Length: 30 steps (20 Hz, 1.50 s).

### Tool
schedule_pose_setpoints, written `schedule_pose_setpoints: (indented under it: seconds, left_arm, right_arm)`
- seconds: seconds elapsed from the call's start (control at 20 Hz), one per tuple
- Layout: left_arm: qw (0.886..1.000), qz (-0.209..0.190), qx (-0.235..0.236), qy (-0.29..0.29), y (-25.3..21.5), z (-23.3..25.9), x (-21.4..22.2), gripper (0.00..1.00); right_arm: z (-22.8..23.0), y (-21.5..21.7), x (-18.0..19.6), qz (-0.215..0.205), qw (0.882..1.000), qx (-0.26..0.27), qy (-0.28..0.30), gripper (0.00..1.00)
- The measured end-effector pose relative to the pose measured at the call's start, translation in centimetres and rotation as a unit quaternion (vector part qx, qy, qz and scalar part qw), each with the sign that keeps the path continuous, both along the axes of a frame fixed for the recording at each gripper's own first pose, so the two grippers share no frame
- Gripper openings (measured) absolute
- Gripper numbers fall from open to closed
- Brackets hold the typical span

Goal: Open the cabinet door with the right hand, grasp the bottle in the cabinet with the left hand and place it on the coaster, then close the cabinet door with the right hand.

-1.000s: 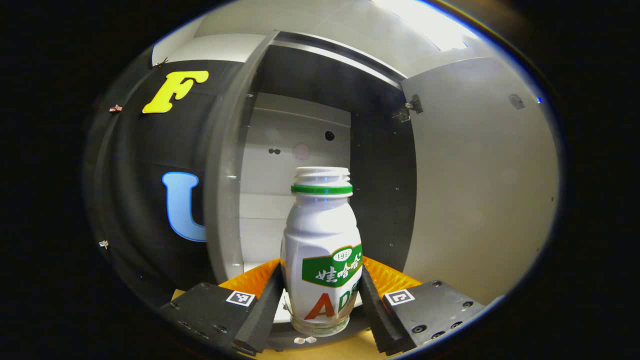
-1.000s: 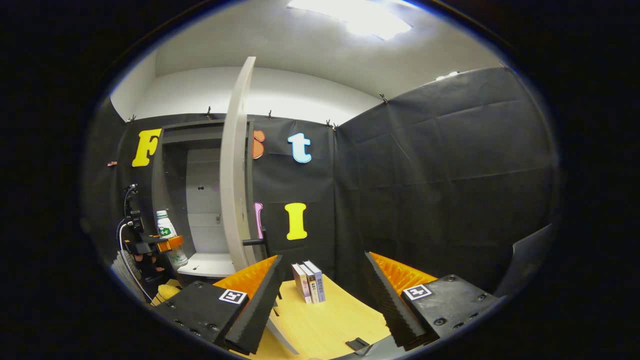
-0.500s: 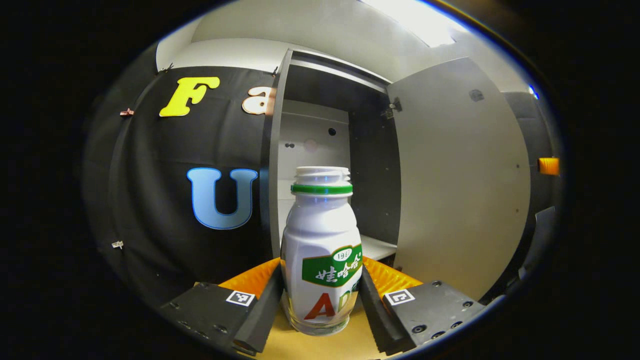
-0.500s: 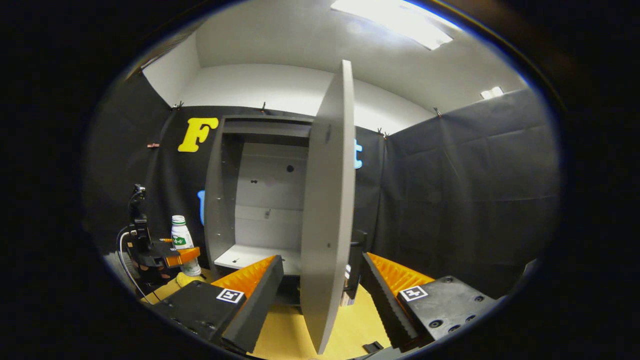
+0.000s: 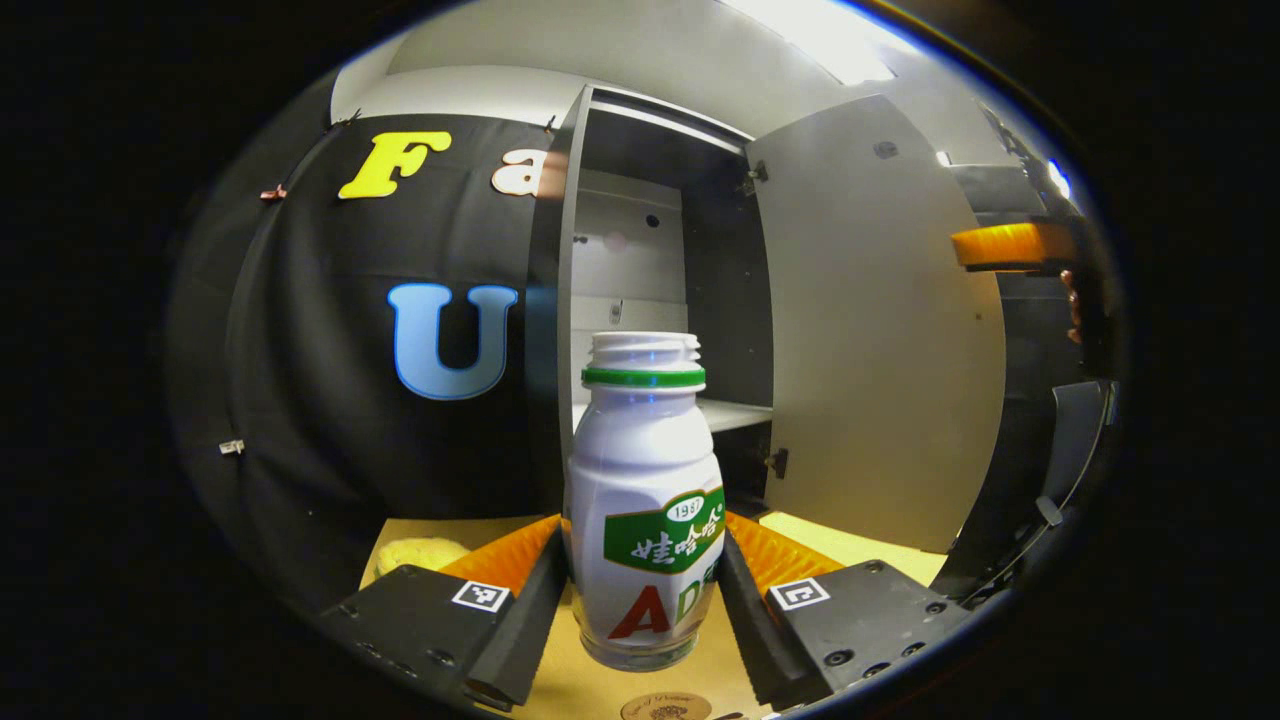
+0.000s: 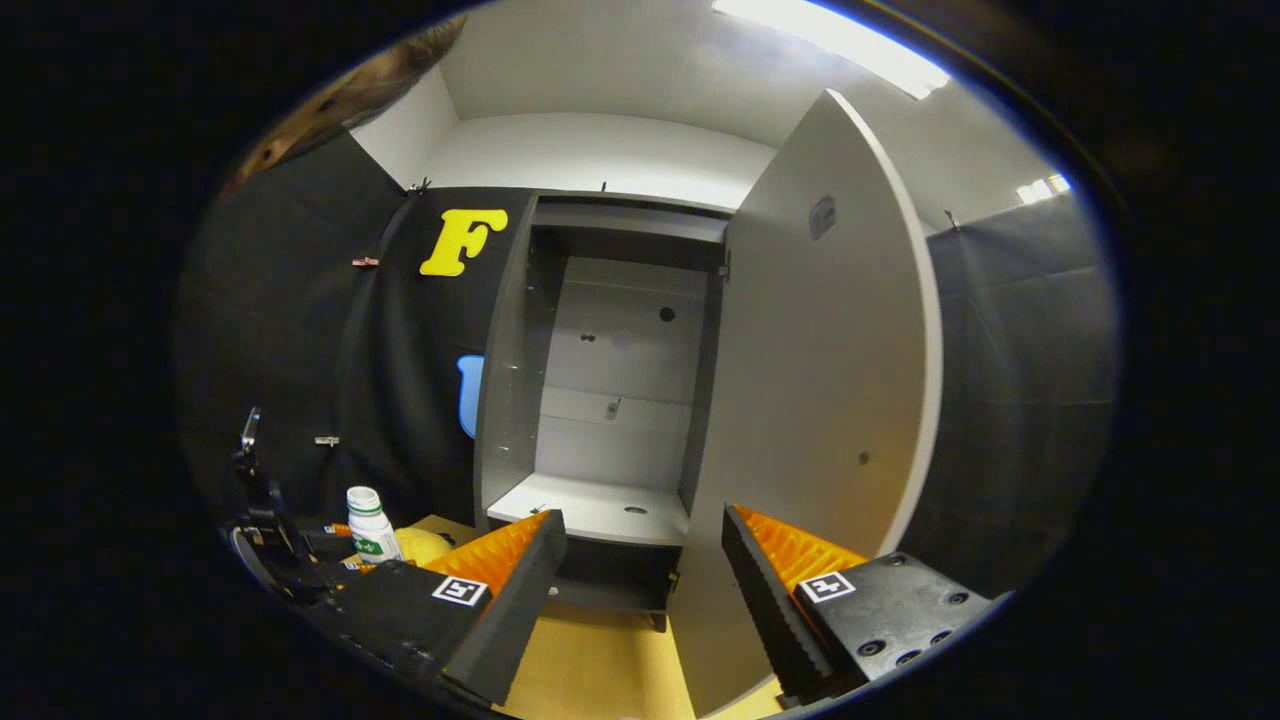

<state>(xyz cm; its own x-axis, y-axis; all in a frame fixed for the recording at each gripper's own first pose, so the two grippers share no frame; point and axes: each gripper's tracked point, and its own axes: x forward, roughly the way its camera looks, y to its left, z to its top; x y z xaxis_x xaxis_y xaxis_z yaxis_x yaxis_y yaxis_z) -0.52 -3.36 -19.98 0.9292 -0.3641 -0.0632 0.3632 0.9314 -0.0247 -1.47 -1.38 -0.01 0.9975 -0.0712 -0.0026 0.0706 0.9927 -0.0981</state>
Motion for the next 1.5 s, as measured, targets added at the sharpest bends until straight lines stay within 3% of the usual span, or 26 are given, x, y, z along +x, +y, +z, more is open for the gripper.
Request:
schedule_pose_setpoints:
  seconds: [0.25, 0.4, 0.6, 1.05, 1.35, 1.5]
  left_arm:
    - [1.000, -0.015, -0.012, 0.003, -1.5, -6.7, -2.9, 0.80]
    - [1.000, -0.006, 0.007, 0.016, -1.7, -11.1, -3.3, 0.80]
    - [1.000, 0.006, 0.006, 0.016, -1.5, -14.9, -3.1, 0.80]
    - [0.999, 0.026, -0.026, 0.033, -2.1, -20.1, -3.2, 0.82]
    - [0.999, 0.016, 0.003, 0.035, -2.4, -22.3, -3.3, 0.83]
    - [0.999, 0.017, -0.006, 0.032, -2.3, -21.4, -3.3, 0.84]
  right_arm:
    - [-8.2, 2.2, 2.9, 0.027, 0.997, 0.025, 0.072, 0.97]
    - [-13.4, 3.8, 3.9, 0.058, 0.988, 0.061, 0.130, 0.96]
    - [-17.4, 4.3, 4.5, 0.070, 0.978, 0.086, 0.175, 0.96]
    - [-21.4, 4.8, 5.6, 0.084, 0.969, 0.074, 0.219, 0.97]
    - [-21.1, 5.7, 6.1, 0.096, 0.966, 0.075, 0.226, 0.96]
    - [-20.8, 6.1, 6.3, 0.099, 0.966, 0.072, 0.227, 0.96]
